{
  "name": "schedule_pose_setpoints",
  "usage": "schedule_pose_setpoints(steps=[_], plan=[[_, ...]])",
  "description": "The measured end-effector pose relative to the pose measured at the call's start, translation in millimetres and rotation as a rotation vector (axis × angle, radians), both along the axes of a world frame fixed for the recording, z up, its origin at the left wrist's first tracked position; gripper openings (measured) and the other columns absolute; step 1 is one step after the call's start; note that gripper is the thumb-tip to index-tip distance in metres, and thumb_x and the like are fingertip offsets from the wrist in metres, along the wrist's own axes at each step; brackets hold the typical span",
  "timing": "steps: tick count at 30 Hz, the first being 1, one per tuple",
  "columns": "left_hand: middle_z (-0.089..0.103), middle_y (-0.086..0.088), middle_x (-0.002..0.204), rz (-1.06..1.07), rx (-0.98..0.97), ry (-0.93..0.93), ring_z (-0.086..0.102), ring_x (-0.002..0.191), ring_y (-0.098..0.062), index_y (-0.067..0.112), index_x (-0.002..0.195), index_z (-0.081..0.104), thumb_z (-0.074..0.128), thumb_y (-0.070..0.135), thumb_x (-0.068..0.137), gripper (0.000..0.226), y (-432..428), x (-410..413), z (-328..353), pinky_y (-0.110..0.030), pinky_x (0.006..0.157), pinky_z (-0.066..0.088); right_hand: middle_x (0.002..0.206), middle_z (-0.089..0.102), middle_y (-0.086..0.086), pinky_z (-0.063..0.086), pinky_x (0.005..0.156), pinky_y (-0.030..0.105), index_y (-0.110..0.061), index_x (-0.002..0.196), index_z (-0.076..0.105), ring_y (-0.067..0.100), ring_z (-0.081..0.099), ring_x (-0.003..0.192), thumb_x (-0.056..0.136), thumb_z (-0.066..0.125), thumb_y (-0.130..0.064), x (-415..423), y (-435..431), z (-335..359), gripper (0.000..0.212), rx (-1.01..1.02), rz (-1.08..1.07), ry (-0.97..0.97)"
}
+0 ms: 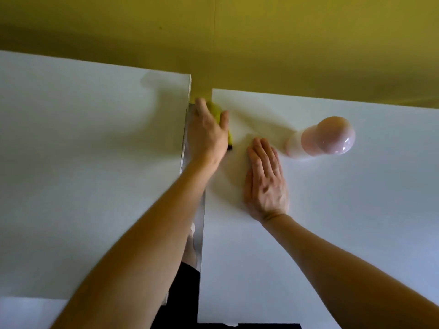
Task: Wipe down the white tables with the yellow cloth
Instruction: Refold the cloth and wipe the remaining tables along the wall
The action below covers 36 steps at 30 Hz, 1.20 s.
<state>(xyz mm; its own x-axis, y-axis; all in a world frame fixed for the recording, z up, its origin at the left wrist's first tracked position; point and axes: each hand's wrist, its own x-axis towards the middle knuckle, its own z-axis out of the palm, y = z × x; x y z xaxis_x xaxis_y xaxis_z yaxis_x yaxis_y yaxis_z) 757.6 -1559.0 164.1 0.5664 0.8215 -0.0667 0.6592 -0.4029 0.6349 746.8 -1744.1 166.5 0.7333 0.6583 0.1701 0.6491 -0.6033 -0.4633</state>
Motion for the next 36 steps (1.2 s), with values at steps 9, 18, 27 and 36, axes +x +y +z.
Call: schedule_pose_setpoints(steps=[9, 18, 27, 36], plan=[[0.063, -0.008, 0.120, 0.063, -0.181, -0.016, 0.064, 0.108, -0.035, 0.013, 0.132, 0.051, 0.066, 0.043, 0.106, 0.043, -98, -149, 20, -0.050, 0.087, 0.055, 0.166, 0.047, 0.022, 0.027, 0.132, 0.056, 0.005, 0.145, 0.059, 0.041, 0.035, 0.160, 0.101, 0.047, -0.011, -1, 0, 2, 0.048, -0.014, -0.007, 0.006], [0.064, -0.020, 0.131, 0.047, -0.056, 0.070, 0.063, 0.118, -0.045, 0.005, 0.137, 0.050, 0.053, 0.054, 0.101, 0.060, -32, -50, 10, -0.052, 0.092, 0.051, 0.181, 0.020, 0.011, 0.009, 0.137, 0.054, -0.011, 0.169, 0.036, 0.033, 0.008, 0.169, 0.110, 0.051, -0.034, -60, -68, 6, 0.065, -0.186, 0.068, 0.029], [0.064, -0.015, 0.120, 0.043, -0.106, 0.008, 0.063, 0.109, -0.039, 0.006, 0.131, 0.053, 0.066, 0.042, 0.105, 0.046, -130, -199, 11, -0.052, 0.090, 0.054, 0.183, 0.002, 0.005, 0.003, 0.137, 0.053, -0.022, 0.175, 0.015, 0.026, -0.007, 0.170, 0.113, 0.033, -0.050, -69, -80, -1, 0.071, -0.302, 0.098, 0.042], [0.062, -0.017, 0.134, 0.082, -0.116, 0.039, 0.063, 0.115, -0.043, 0.007, 0.140, 0.050, 0.062, 0.039, 0.108, 0.047, -110, -168, 1, -0.048, 0.088, 0.049, 0.183, 0.011, 0.007, 0.002, 0.138, 0.050, -0.021, 0.174, 0.023, 0.027, 0.001, 0.170, 0.113, 0.035, -0.050, -72, -79, -5, 0.068, -0.263, 0.074, -0.012]])
